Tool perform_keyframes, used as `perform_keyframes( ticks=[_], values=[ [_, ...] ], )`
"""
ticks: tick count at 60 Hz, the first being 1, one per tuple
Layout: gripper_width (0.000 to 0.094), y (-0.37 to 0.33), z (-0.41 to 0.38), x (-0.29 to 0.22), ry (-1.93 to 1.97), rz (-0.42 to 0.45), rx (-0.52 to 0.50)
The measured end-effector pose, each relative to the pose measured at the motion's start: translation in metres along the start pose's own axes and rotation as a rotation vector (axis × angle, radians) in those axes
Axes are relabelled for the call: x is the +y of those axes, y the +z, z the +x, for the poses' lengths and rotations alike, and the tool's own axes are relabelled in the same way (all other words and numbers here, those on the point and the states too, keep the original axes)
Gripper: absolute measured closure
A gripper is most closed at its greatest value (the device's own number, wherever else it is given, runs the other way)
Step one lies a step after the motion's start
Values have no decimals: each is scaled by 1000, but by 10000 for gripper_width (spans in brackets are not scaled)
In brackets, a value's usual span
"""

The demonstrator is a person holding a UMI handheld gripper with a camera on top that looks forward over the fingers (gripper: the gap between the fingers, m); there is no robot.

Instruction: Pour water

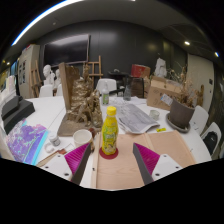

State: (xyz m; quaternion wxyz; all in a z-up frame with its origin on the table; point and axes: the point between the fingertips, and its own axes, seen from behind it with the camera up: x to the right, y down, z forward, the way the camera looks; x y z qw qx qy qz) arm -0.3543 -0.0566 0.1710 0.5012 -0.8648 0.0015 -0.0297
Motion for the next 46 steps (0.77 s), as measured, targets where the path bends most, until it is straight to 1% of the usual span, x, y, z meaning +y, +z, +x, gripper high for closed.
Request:
perform_keyframes(
  ticks=[5,10,22,35,46],
  values=[
    [71,-58,-8,7,22,-21,25],
    [72,-109,-19,24,43,-50,49],
    [72,-203,-35,38,0,-55,95],
    [76,-252,-41,40,-5,-27,100],
    [73,-262,-32,51,-8,-57,92]
  ],
)
